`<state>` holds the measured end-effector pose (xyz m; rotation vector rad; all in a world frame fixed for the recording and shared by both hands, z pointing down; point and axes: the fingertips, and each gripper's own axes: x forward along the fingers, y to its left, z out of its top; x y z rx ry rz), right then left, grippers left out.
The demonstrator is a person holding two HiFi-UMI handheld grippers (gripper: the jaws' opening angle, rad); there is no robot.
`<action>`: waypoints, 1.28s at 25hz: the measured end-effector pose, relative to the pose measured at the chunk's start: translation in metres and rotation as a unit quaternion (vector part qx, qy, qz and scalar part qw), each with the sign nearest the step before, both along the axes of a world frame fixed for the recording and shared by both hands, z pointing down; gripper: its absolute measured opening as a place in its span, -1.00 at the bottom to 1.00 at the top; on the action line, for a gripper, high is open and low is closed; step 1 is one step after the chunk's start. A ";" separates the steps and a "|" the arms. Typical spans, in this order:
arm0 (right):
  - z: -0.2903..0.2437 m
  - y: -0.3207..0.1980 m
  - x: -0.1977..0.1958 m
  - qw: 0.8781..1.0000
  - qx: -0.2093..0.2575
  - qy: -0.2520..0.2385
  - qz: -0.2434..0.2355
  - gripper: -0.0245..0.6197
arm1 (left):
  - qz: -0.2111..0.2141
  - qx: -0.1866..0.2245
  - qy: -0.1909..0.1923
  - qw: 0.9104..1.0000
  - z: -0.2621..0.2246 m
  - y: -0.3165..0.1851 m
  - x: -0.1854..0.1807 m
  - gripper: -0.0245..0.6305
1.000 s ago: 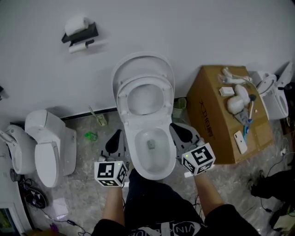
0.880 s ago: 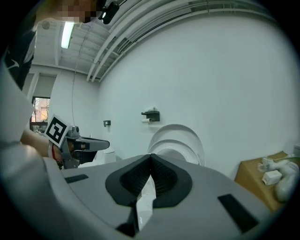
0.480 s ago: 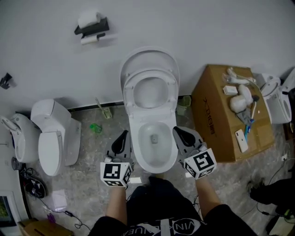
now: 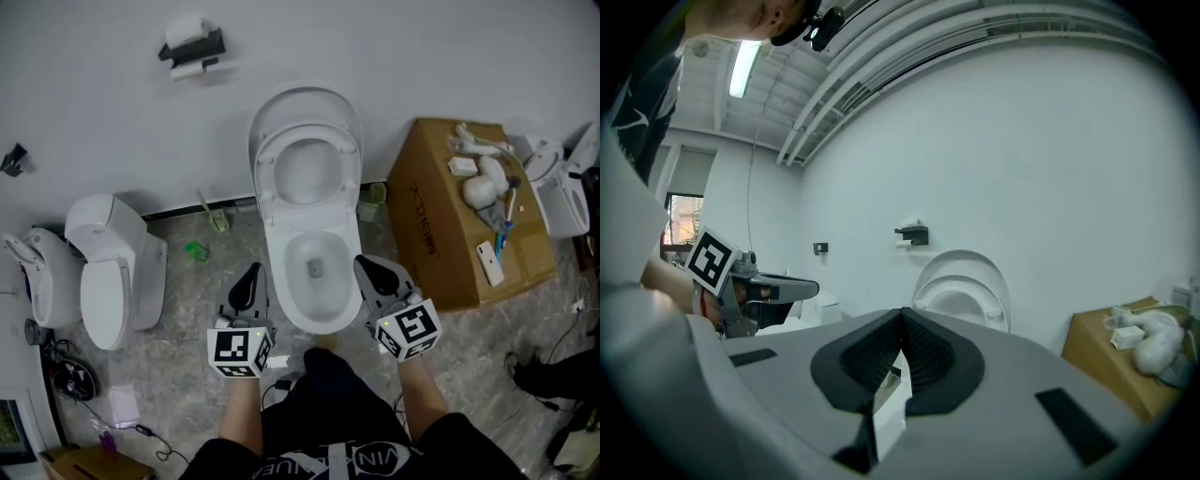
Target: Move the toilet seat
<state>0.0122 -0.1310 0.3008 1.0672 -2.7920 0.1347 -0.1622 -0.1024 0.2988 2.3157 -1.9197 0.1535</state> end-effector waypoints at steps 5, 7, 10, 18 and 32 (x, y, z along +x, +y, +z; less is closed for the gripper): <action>-0.002 0.030 0.005 1.000 0.011 0.005 0.002 -0.90 | -0.002 0.002 -0.001 1.000 0.002 0.030 0.002 -0.89; -0.006 0.040 0.007 1.000 0.015 -0.003 0.003 -0.90 | -0.005 0.007 -0.004 1.000 0.000 0.041 0.001 -0.89; -0.011 0.055 0.010 1.000 0.020 -0.011 0.006 -0.90 | -0.010 0.015 -0.007 1.000 -0.003 0.058 0.000 -0.89; -0.026 0.085 0.020 0.999 0.042 -0.017 0.015 -0.90 | -0.009 0.033 -0.009 0.999 -0.016 0.090 0.004 -0.89; -0.037 0.111 0.032 0.998 0.048 -0.037 0.016 -0.90 | -0.009 0.059 -0.008 0.998 -0.036 0.114 0.010 -0.89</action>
